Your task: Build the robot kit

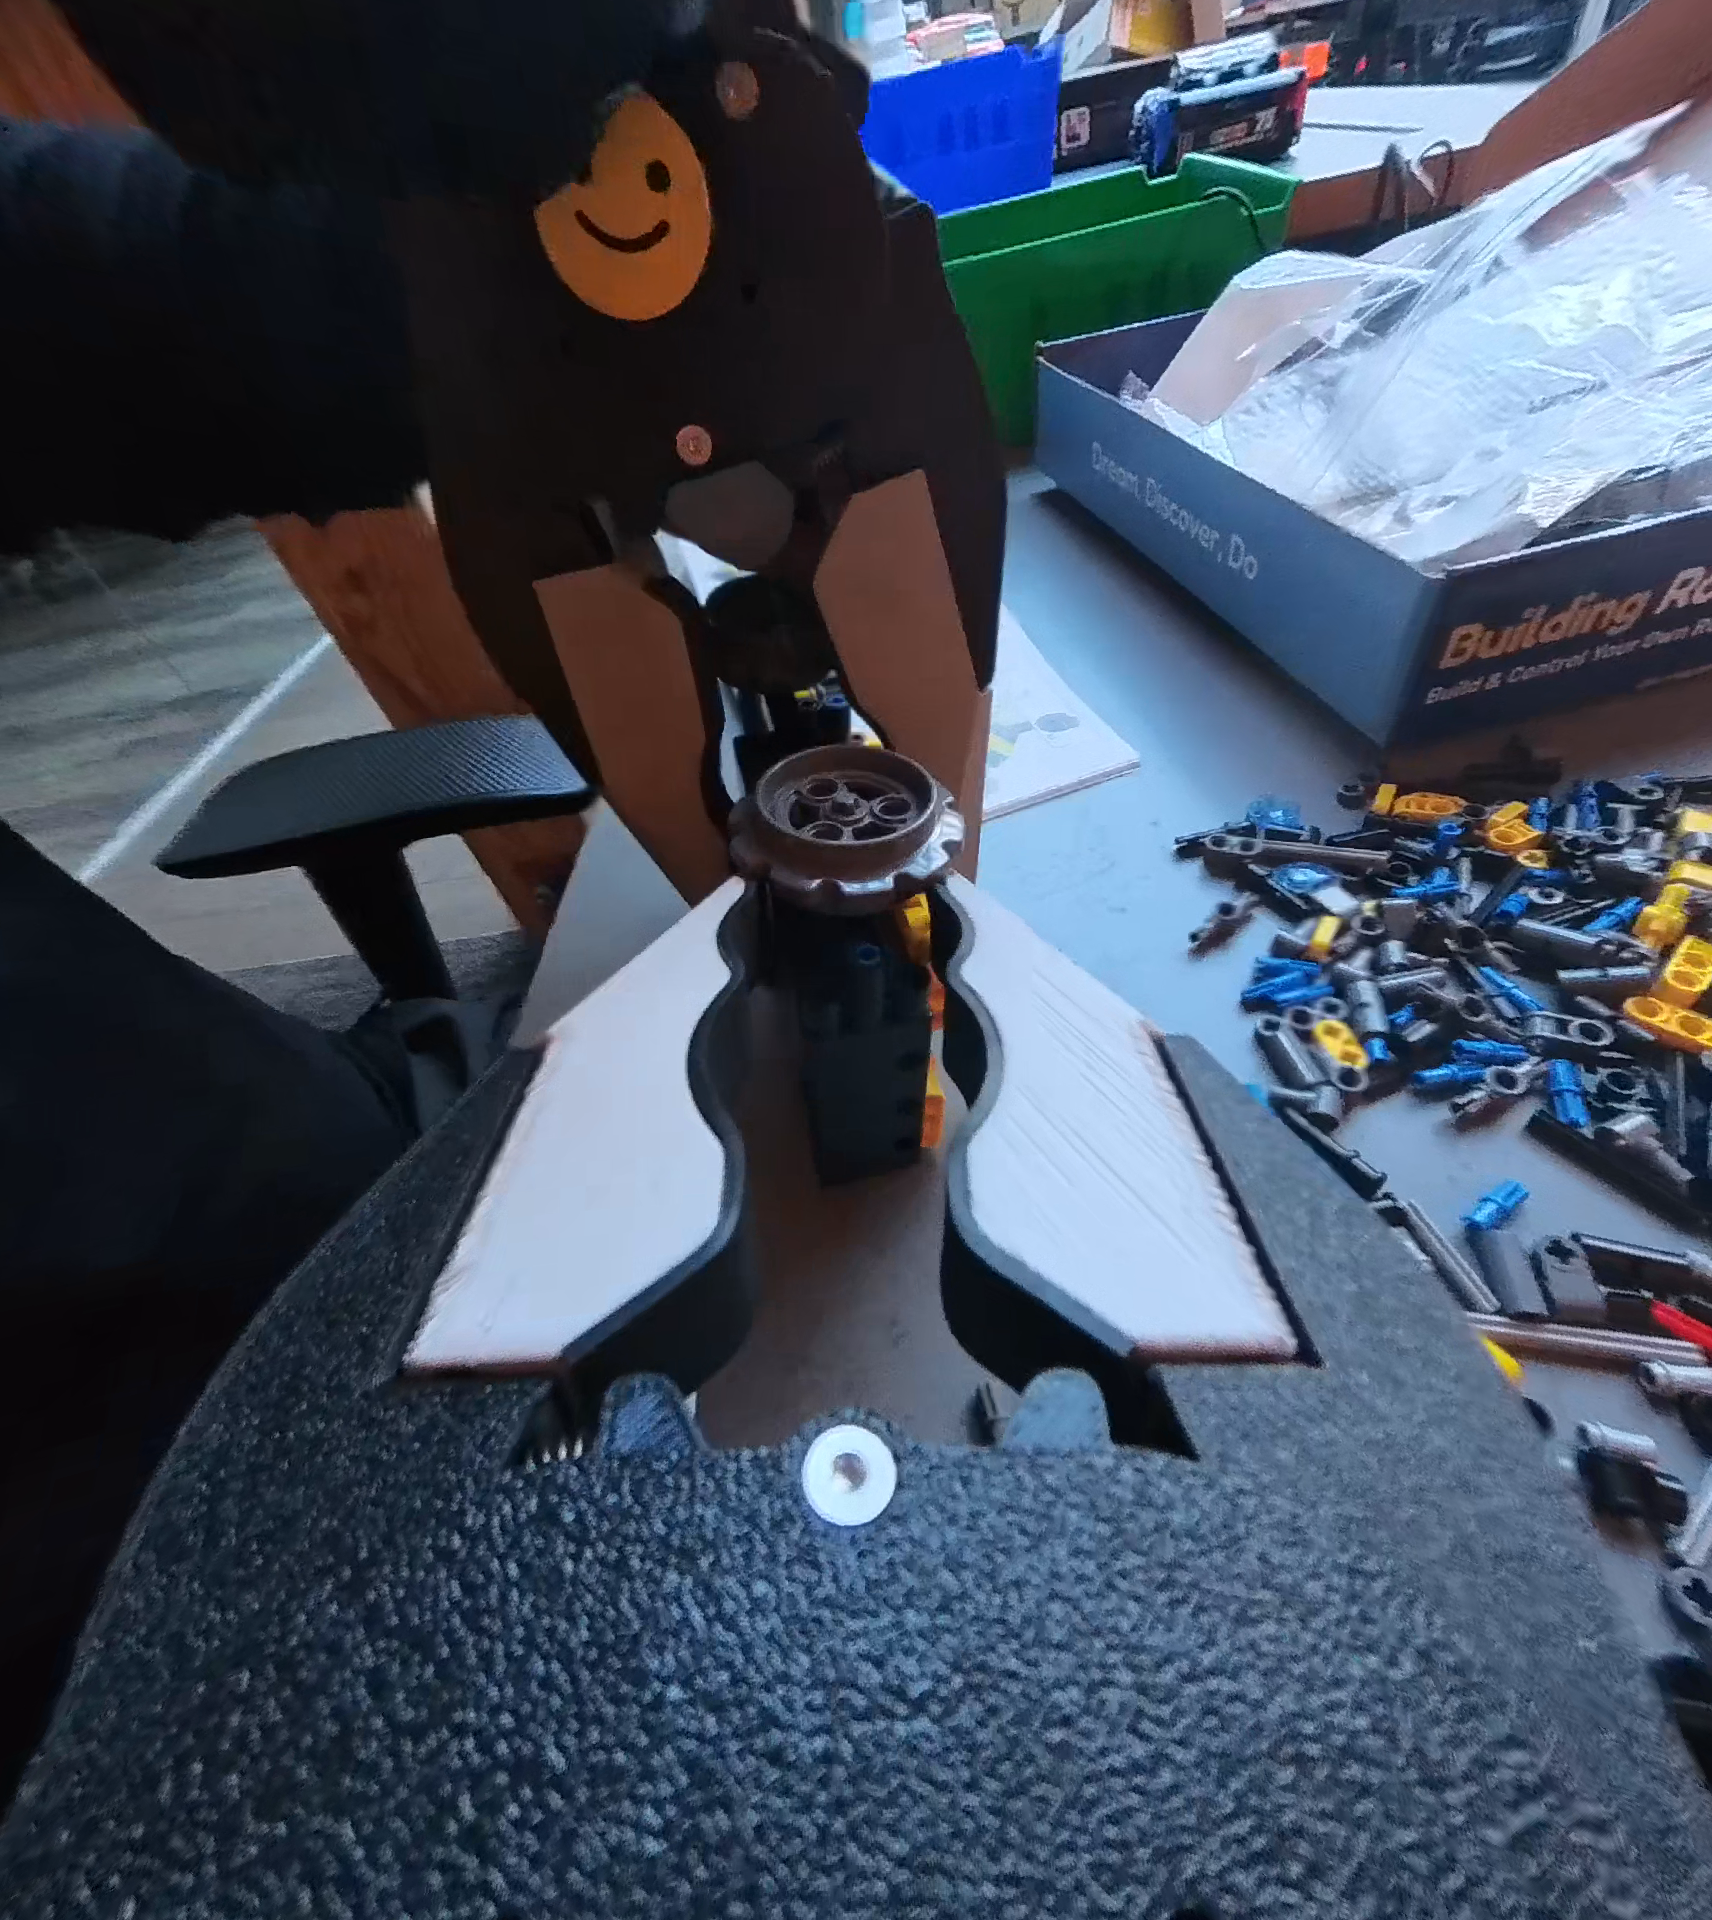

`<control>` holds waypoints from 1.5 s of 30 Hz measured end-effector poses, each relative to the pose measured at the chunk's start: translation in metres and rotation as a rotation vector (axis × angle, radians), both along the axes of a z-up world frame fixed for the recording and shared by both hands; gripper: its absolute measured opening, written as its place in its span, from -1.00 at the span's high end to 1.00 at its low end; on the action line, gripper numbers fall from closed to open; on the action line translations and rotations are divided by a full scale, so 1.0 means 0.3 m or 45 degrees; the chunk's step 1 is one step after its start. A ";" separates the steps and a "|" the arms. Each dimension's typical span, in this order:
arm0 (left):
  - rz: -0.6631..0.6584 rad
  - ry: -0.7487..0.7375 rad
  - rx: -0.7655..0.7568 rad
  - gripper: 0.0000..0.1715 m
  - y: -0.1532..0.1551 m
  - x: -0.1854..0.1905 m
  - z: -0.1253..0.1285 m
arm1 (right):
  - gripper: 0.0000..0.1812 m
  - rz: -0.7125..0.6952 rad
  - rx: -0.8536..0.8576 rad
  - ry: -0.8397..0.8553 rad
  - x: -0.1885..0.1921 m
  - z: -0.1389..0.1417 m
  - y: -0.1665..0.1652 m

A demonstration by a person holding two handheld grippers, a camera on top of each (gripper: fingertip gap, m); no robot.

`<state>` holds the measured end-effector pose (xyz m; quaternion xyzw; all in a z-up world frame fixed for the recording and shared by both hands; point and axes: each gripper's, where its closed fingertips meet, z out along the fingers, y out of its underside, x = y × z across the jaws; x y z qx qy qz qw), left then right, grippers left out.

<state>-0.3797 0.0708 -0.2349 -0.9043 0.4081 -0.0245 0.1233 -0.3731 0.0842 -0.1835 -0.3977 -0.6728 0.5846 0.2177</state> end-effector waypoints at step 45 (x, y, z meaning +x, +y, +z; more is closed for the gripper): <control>-0.121 0.257 0.122 0.56 0.088 0.044 -0.011 | 1.00 -0.515 -0.140 0.215 -0.036 0.167 0.339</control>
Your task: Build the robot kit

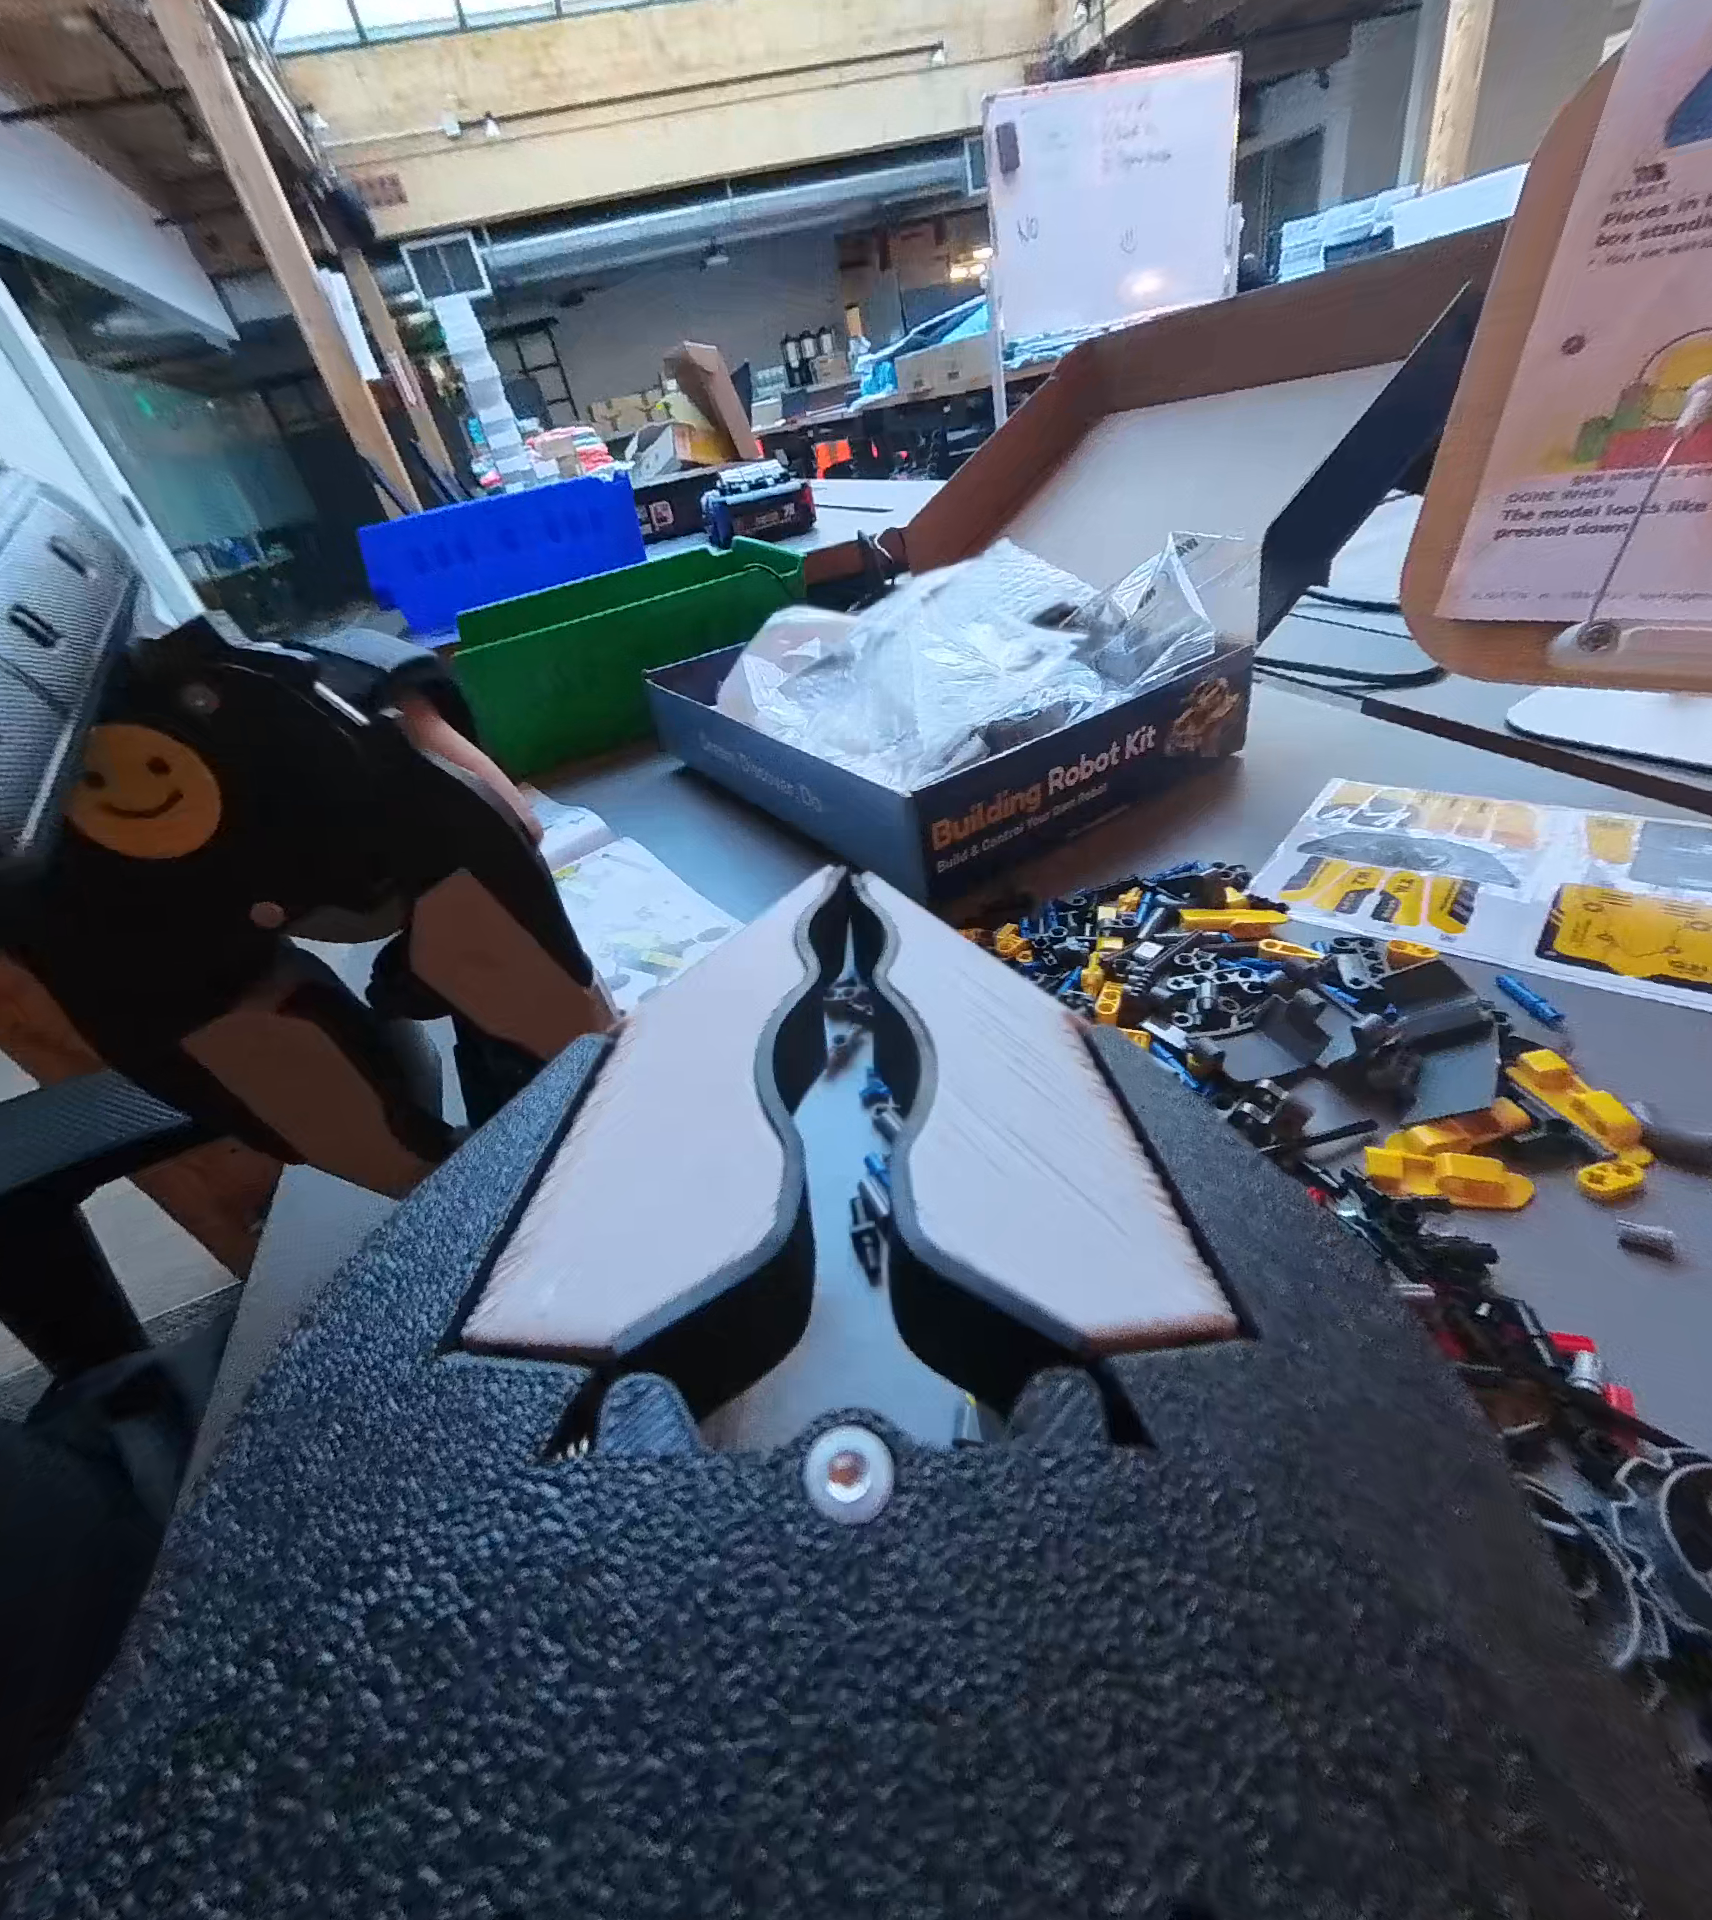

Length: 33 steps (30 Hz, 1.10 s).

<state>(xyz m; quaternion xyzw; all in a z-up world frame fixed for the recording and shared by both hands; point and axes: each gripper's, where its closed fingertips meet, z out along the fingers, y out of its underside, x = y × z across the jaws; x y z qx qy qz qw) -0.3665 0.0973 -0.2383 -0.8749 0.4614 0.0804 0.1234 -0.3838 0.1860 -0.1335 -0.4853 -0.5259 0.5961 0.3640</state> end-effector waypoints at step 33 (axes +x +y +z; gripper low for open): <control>-0.018 -0.275 -0.149 0.59 -0.052 -0.006 0.016 | 0.89 0.338 0.502 -0.279 0.104 -0.169 -0.293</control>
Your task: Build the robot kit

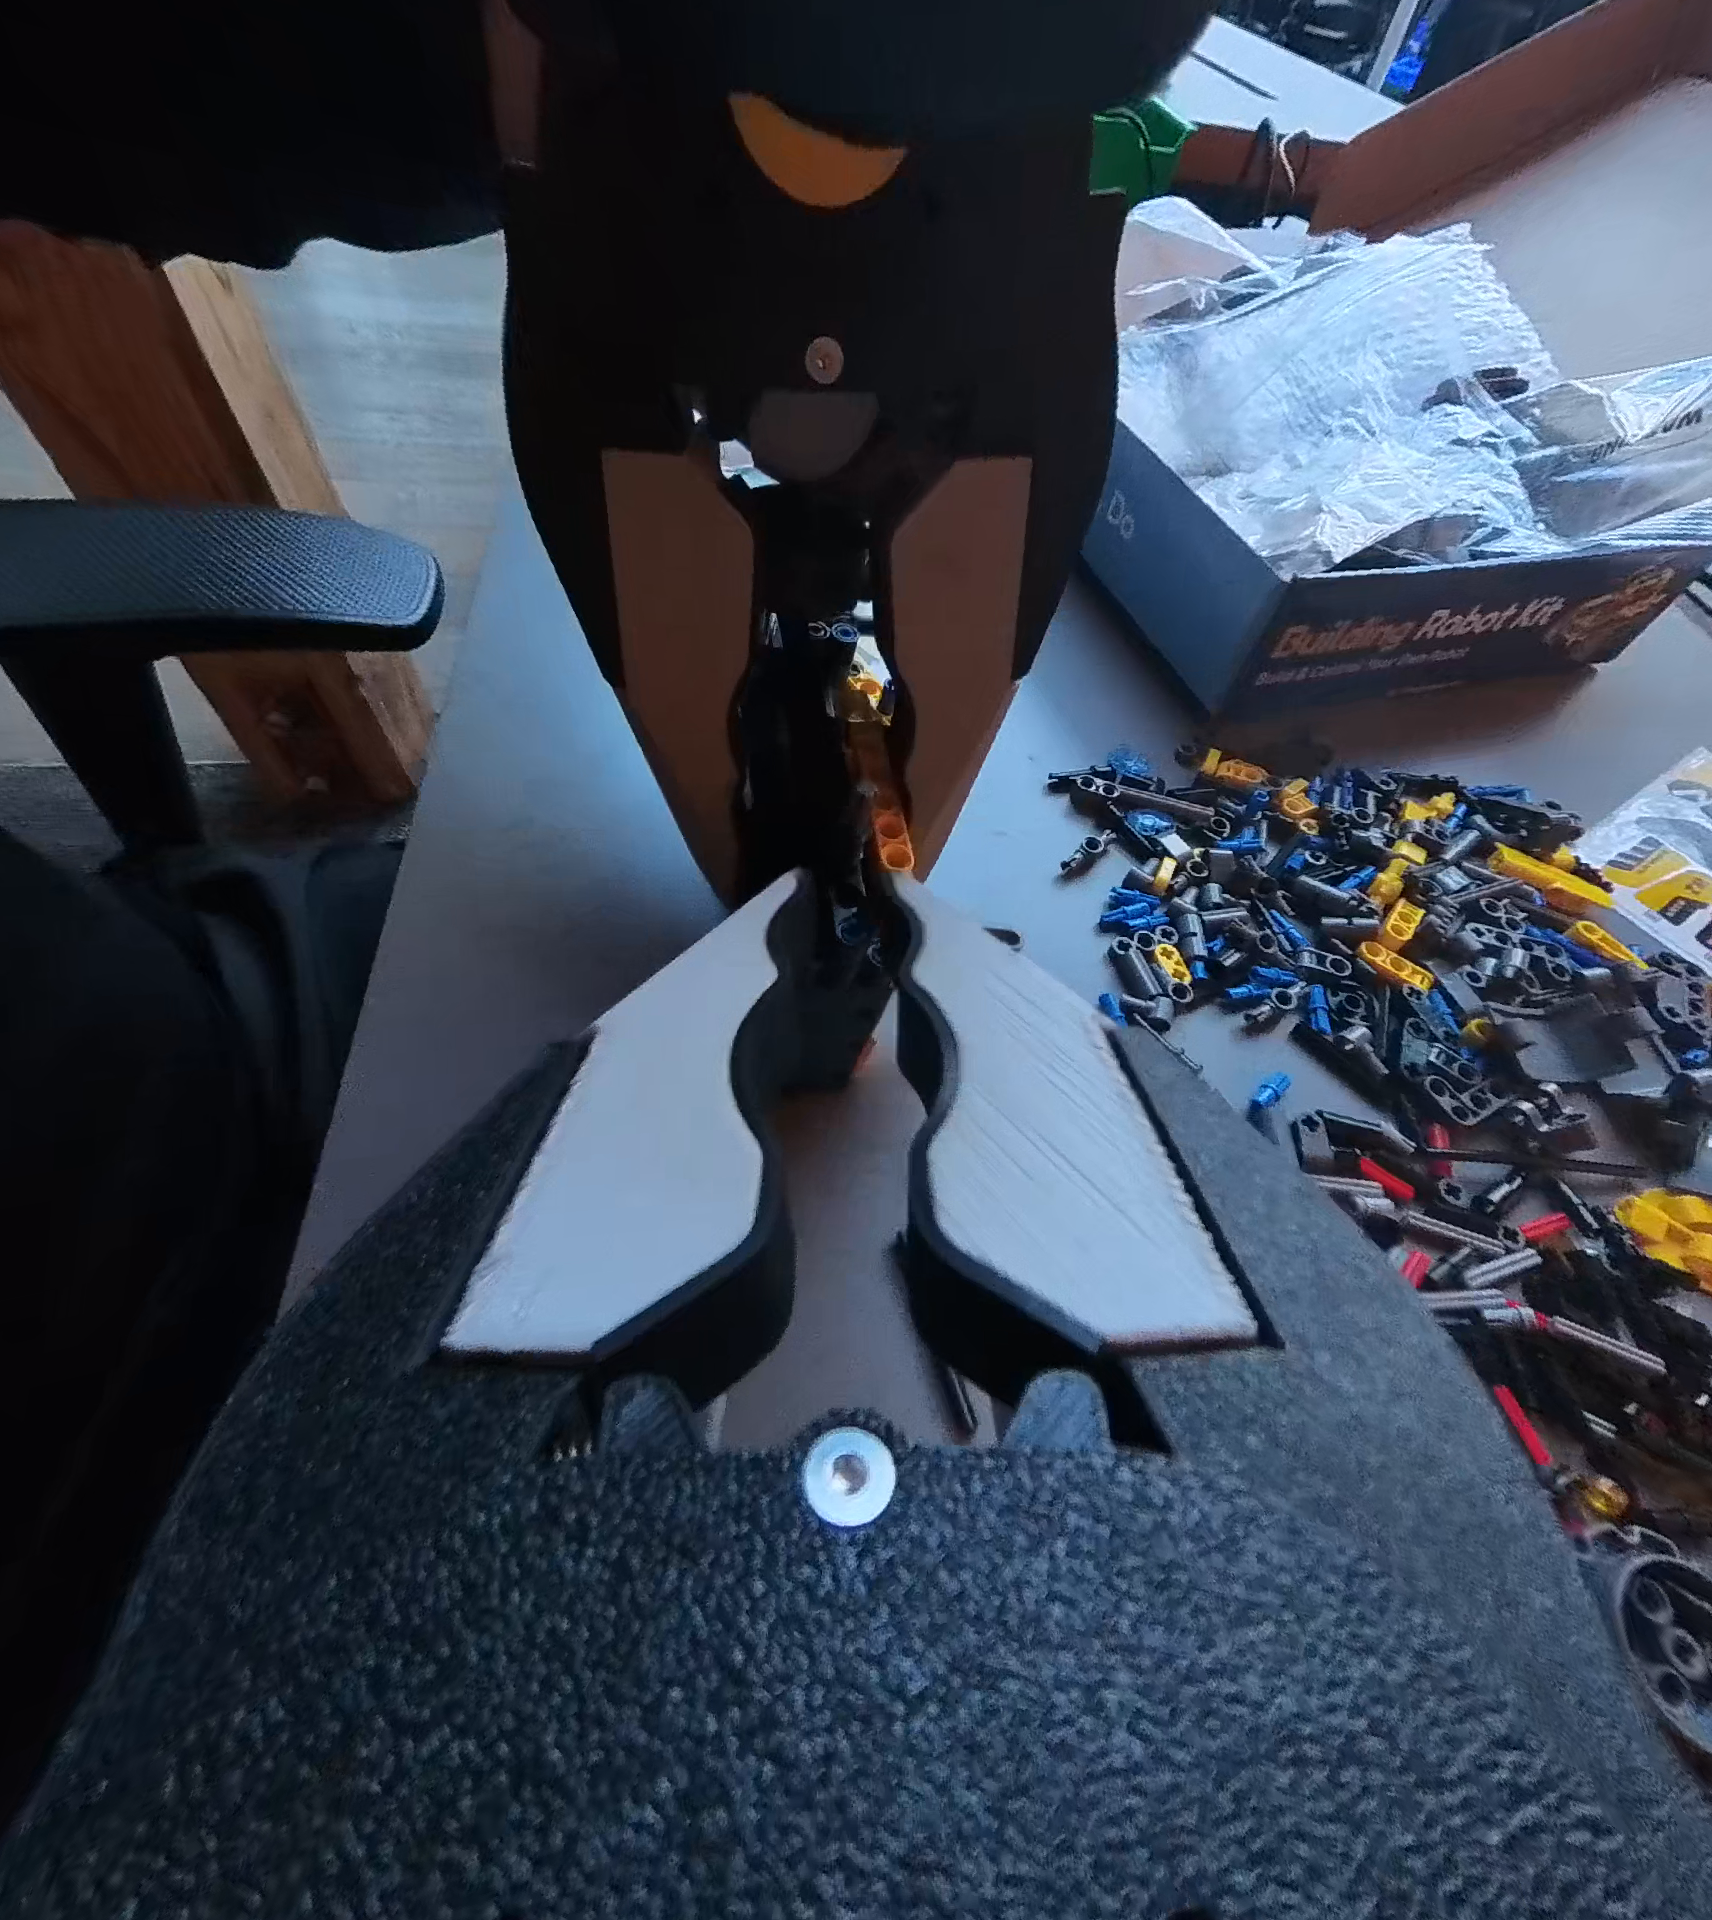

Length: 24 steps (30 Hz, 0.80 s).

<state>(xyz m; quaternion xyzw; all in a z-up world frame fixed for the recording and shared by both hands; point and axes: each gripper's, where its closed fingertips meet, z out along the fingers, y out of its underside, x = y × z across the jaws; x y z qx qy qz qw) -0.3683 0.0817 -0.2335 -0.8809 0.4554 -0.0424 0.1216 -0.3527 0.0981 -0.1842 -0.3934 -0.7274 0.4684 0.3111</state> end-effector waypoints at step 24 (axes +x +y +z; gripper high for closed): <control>0.024 0.120 0.083 0.59 0.037 0.042 -0.012 | 0.95 -0.190 -0.354 0.213 -0.107 0.205 0.165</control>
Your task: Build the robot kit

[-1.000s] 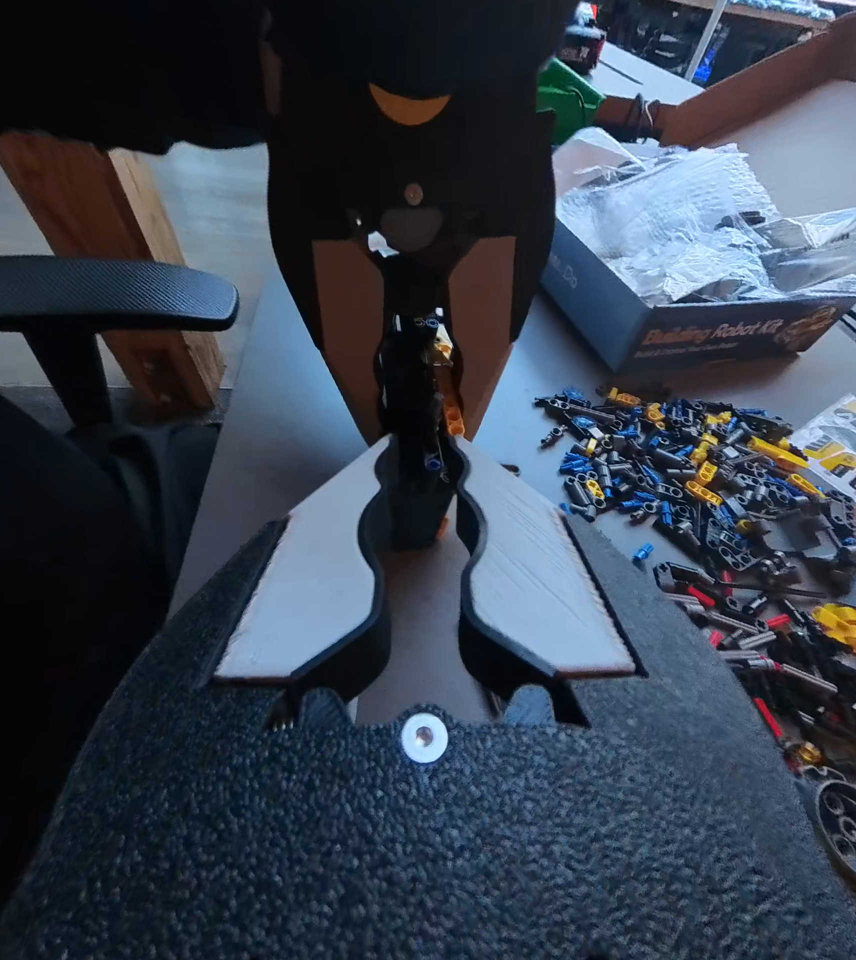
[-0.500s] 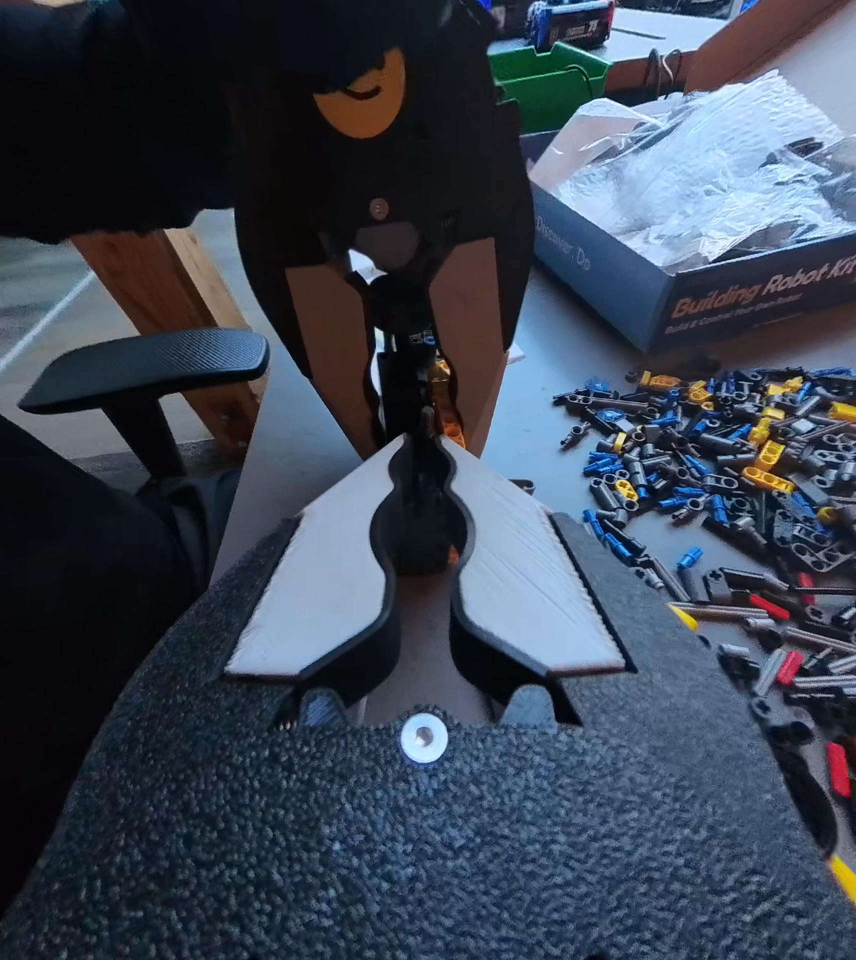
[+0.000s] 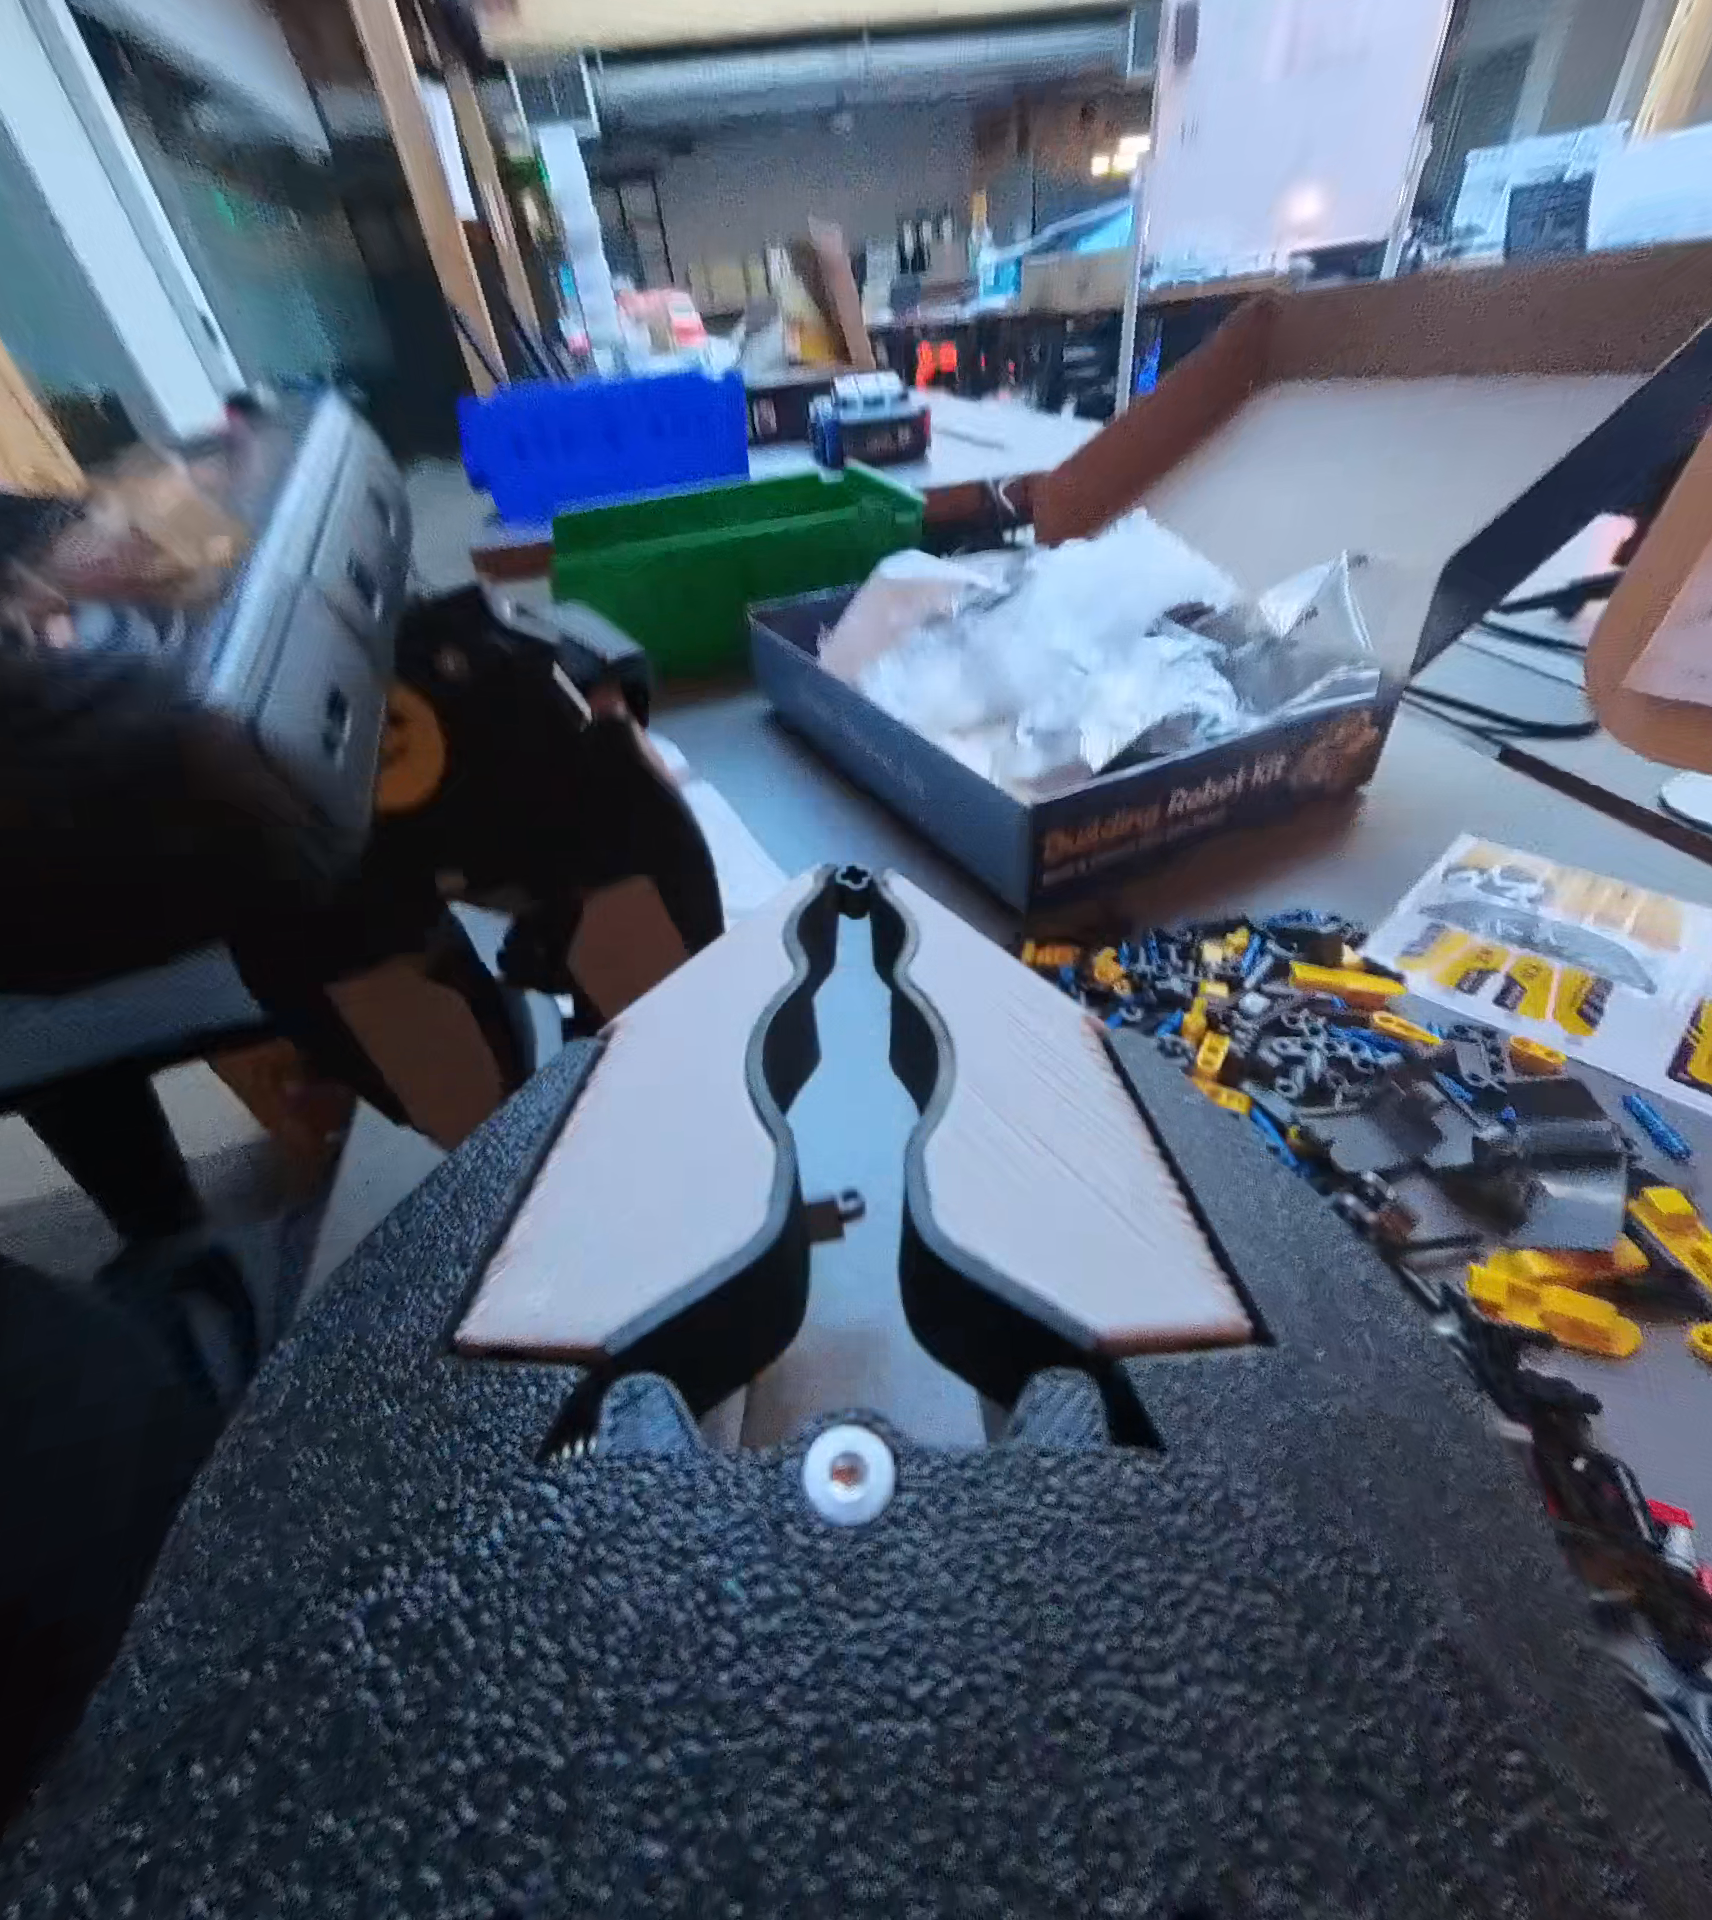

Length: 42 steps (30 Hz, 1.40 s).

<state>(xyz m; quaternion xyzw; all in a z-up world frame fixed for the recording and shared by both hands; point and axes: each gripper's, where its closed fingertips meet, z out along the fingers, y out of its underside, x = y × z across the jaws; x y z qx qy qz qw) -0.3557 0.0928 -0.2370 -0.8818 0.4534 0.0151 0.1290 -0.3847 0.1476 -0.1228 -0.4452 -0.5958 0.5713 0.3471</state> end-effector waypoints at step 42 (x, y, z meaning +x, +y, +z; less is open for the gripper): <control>0.041 0.434 0.528 0.61 -0.067 -0.043 0.011 | 0.69 -0.144 0.449 -0.478 0.521 -0.193 0.162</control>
